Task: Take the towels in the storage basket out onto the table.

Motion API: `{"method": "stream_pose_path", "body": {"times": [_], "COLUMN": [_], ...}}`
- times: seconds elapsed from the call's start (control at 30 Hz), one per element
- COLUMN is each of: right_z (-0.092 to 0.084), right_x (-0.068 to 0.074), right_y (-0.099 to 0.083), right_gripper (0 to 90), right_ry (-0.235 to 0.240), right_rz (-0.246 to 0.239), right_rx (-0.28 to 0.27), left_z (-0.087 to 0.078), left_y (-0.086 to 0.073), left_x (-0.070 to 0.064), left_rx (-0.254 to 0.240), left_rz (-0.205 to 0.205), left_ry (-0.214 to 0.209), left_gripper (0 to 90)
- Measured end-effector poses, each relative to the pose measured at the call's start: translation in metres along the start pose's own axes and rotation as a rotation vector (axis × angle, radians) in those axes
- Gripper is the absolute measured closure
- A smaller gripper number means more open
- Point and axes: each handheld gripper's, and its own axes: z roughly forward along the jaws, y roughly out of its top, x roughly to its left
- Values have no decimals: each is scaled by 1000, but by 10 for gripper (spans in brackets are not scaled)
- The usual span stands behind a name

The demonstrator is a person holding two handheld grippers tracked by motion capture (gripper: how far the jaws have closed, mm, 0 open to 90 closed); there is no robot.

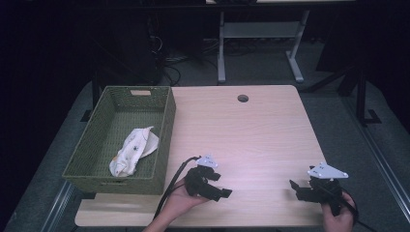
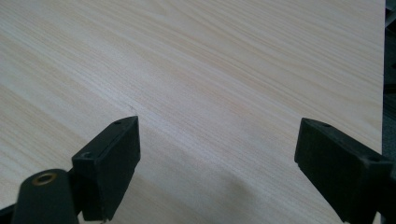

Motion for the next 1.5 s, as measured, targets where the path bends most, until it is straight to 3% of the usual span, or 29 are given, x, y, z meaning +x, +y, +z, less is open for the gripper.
{"method": "stream_pose_path", "body": {"times": [0.4, 0.67, 0.87, 1.1, 1.27, 1.37, 1.5], "right_z": [1, 1, 0, 0, -1, -2, -2], "right_x": [2, 4, 6, 6, 6, 6, 7], "right_y": [2, 2, 3, 3, 4, 5, 6], "right_gripper": [139, 139, 139, 139, 139, 139, 139], "right_ry": [-7, -6, -5, -6, -5, -6, -5], "right_rz": [-3, -3, -10, -11, -18, -18, -22], "right_rx": [4, 3, -1, 0, 0, -4, -4], "left_z": [-11, -31, -46, -78, -109, -129, -152], "left_y": [10, 30, 47, 65, 76, 80, 81], "left_x": [2, -2, -2, 9, 20, 26, 33], "left_rx": [-6, -32, -8, -10, -14, -11, -34], "left_rz": [2, 19, 48, 18, 2, -15, -40], "left_ry": [-13, -14, 1, 10, 32, 59, 57], "left_gripper": [247, 240, 239, 197, 196, 225, 234]}}
